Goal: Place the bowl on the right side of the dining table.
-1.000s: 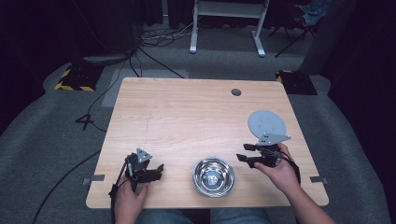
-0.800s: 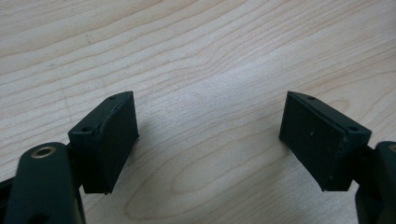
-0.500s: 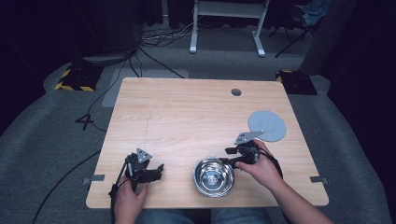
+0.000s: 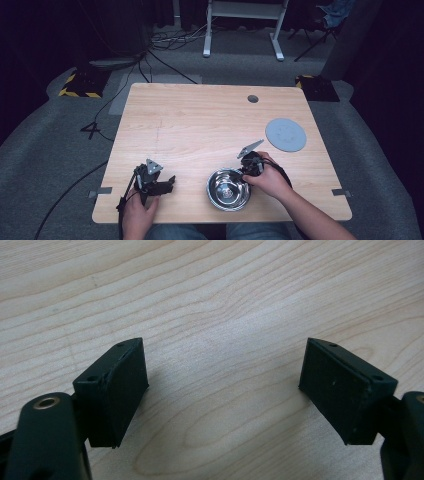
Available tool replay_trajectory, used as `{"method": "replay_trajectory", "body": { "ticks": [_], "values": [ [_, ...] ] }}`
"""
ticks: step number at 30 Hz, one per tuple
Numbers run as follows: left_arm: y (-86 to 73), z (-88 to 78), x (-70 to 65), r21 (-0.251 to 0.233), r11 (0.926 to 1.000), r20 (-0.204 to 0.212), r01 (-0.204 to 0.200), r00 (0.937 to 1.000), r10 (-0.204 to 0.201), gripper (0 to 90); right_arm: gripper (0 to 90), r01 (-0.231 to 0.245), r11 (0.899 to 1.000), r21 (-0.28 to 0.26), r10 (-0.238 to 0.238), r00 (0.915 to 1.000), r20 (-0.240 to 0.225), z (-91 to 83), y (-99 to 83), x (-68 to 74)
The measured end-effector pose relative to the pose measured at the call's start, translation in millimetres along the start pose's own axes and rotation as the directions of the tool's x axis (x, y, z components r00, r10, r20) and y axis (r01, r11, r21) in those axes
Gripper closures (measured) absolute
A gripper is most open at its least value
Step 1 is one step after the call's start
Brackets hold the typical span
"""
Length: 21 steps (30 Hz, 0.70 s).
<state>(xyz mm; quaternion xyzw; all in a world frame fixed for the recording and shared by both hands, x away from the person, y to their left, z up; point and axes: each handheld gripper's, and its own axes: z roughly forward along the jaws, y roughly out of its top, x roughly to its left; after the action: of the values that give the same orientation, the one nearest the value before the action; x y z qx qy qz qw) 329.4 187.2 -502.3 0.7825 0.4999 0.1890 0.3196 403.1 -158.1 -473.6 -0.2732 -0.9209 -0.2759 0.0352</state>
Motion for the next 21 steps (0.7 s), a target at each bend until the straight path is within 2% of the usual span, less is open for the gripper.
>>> {"method": "replay_trajectory", "body": {
  "ticks": [4, 8, 9, 14, 16, 19, 21],
  "values": [
    [0.0, 0.0, 0.0, 0.0, 1.0, 0.0, 0.0, 1.0, 0.0, 19.5, 78.2, 0.014, 1.0, 0.017, -0.014, 0.9999, 0.007, 3.5, 1.9, 3.7],
    [-0.1, 0.1, -0.1, 0.001, 1.0, 0.005, 0.002, 1.0, -0.002, 19.5, 80.5, 0.007, 1.0, 0.016, -0.007, 1.0, -0.002, 4.2, 2.9, 4.7],
    [-0.1, 0.1, 0.0, 0.001, 1.0, 0.005, 0.002, 1.0, -0.002, 19.5, 83.5, 0.02, 1.0, 0.003, -0.02, 0.9998, -0.004, 2.8, 3.4, 3.4],
    [-0.1, 0.1, -0.1, 0.001, 1.0, 0.005, 0.002, 1.0, -0.002, 19.6, 86.7, 0.024, 0.999, -0.028, -0.024, 0.9997, 0.009, -5.9, 6.7, 6.9],
    [0.0, 0.0, 0.0, 0.0, 1.0, 0.003, 0.001, 1.0, -0.001, 19.5, 87.6, 0.027, 0.999, -0.041, -0.026, 0.9994, 0.021, -10.8, 8.9, 9.7],
    [-0.1, 0.1, -0.1, 0.001, 1.0, 0.005, 0.002, 1.0, -0.002, 19.5, 87.7, 0.057, 0.998, -0.04, -0.053, 0.993, 0.106, -19.1, 13.4, 16.5],
    [-0.1, 0.1, -0.1, 0.001, 1.0, 0.005, 0.002, 1.0, -0.002, 19.5, 87.7, 0.068, 0.997, -0.046, -0.062, 0.9914, 0.115, -20.6, 14.1, 16.3]
  ]
}}
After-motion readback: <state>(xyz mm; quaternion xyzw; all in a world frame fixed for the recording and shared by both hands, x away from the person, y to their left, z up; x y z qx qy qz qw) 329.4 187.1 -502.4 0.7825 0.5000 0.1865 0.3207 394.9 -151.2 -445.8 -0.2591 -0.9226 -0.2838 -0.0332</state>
